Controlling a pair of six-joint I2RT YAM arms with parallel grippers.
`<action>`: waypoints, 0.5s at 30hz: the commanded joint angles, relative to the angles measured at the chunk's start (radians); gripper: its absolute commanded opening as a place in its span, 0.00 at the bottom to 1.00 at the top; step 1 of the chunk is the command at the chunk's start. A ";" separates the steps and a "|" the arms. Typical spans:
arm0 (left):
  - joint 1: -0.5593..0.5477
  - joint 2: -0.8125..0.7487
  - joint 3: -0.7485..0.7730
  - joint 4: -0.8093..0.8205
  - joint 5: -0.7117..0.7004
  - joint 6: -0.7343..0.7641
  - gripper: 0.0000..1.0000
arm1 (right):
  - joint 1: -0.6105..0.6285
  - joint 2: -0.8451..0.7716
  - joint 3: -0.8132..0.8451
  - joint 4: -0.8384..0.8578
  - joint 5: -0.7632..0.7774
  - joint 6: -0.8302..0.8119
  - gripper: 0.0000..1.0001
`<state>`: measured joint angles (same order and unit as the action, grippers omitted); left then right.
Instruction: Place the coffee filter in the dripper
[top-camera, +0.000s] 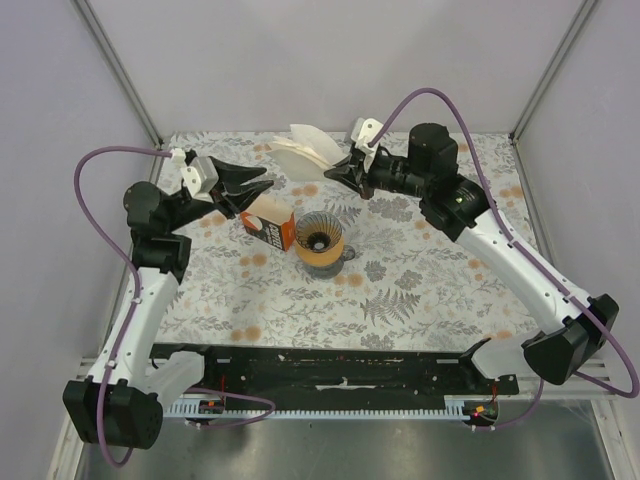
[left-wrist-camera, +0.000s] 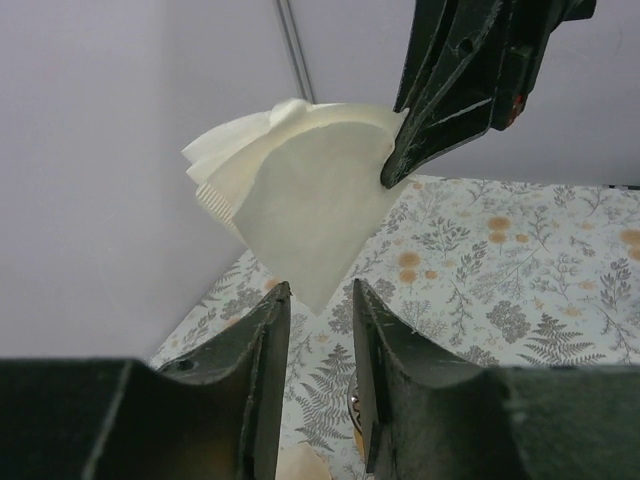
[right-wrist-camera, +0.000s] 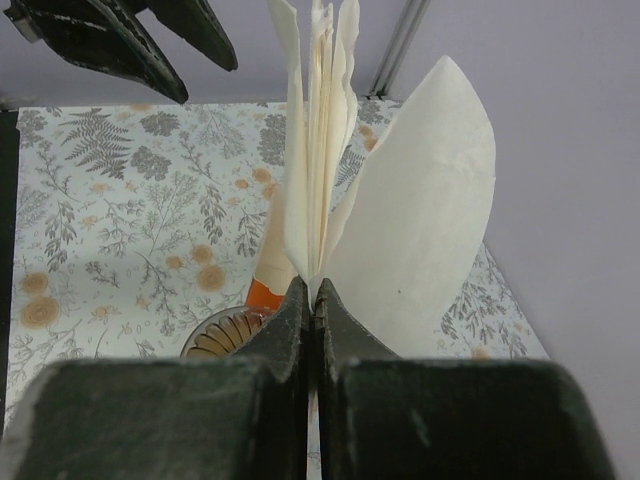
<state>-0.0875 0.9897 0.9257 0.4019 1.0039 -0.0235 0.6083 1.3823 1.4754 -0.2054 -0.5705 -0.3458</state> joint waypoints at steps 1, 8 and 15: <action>-0.012 0.029 0.045 0.213 0.068 -0.070 0.40 | -0.004 -0.042 0.000 0.015 0.026 -0.035 0.00; -0.021 0.066 0.056 0.335 0.079 -0.155 0.41 | -0.002 -0.043 0.005 0.015 0.029 -0.033 0.00; -0.017 0.030 0.052 0.177 0.001 -0.029 0.41 | -0.004 -0.046 0.002 0.011 0.031 -0.038 0.00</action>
<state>-0.1043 1.0523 0.9451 0.6327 1.0489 -0.1188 0.6064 1.3720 1.4708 -0.2115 -0.5468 -0.3683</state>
